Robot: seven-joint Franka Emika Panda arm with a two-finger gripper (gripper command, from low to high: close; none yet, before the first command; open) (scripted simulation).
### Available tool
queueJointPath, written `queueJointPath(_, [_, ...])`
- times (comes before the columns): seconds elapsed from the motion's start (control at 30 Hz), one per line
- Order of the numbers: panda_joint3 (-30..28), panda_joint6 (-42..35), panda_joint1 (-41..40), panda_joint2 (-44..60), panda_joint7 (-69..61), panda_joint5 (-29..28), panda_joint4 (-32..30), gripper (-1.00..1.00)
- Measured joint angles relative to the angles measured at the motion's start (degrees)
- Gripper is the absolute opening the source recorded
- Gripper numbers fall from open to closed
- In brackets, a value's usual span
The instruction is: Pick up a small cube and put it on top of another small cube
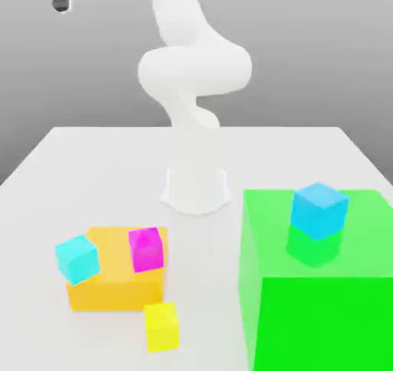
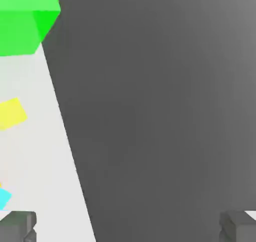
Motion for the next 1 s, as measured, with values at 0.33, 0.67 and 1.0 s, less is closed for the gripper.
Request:
queueJointPath(0.33, [-17.11, 4.79, 13.2, 7.06, -28.09, -8.77, -3.03, 0.0])
queueJointPath(0.67, [-40.23, 12.51, 37.38, 16.73, -52.43, -18.39, -5.23, 0.0])
queueJointPath(1.0, [-70.7, 15.02, 73.07, 13.53, -63.26, -39.15, -4.01, 0.0])
